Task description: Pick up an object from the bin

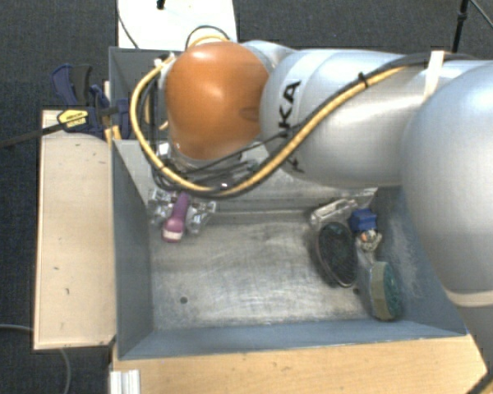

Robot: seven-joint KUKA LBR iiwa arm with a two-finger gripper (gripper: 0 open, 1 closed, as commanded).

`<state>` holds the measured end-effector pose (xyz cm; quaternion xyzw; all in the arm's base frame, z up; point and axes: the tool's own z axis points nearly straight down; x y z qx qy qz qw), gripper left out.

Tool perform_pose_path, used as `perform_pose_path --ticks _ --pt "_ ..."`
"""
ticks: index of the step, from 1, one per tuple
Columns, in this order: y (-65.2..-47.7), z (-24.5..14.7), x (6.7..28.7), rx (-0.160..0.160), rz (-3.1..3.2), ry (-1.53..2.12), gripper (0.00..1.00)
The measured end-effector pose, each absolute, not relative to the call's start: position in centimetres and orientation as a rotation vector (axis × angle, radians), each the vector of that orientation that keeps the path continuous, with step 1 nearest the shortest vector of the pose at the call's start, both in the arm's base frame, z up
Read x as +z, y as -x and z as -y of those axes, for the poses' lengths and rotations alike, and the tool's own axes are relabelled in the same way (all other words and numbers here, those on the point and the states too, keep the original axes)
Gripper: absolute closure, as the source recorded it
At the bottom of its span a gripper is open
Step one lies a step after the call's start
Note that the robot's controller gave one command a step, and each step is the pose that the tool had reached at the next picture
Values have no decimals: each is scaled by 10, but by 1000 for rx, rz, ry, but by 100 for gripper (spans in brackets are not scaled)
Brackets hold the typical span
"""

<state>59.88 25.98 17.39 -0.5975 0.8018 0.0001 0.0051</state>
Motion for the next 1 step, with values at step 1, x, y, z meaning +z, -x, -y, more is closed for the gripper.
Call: perform_pose_path --ticks 1 --pt "-600 -261 179 2 -2514 1864 100"
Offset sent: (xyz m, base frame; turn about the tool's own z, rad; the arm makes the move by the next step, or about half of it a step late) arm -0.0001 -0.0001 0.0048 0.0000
